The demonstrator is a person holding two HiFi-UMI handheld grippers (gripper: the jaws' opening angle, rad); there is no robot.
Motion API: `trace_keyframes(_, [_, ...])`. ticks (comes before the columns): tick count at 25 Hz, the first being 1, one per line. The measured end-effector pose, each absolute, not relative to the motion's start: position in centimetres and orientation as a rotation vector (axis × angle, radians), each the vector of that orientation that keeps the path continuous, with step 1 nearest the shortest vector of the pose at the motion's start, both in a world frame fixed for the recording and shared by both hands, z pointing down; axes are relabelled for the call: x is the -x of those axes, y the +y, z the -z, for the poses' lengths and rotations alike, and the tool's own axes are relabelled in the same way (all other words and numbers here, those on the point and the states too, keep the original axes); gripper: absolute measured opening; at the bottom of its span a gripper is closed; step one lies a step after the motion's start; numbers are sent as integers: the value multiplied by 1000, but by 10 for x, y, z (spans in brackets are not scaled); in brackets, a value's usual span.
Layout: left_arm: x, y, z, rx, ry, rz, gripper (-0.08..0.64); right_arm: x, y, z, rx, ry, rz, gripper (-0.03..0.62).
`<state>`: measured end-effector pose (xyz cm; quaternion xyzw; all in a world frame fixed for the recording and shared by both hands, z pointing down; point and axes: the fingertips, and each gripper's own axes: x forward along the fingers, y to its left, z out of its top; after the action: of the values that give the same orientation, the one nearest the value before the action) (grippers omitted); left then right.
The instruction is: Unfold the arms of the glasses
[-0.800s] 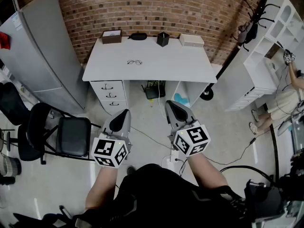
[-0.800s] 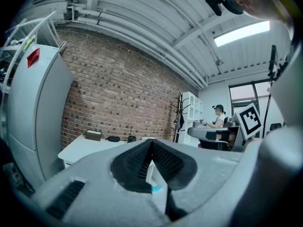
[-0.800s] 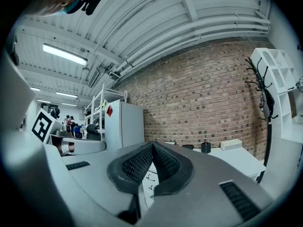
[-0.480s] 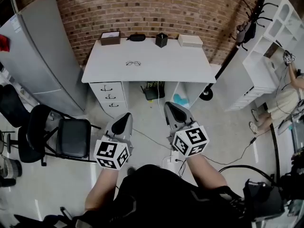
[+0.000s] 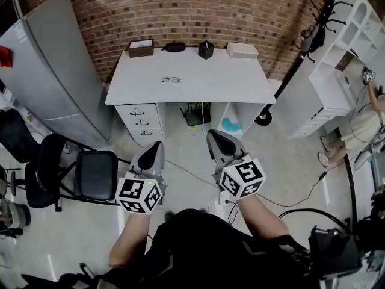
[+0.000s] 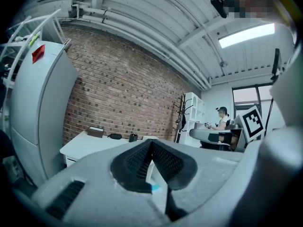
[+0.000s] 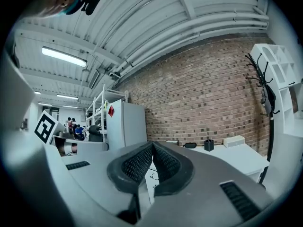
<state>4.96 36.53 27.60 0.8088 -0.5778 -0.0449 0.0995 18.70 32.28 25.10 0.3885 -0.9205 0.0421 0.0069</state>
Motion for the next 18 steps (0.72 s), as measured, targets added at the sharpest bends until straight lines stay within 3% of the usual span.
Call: trace_keyframes(18, [15, 359, -294, -2386, -1682, 117, 9, -119, 321, -257, -1225, -2855, -90, 9])
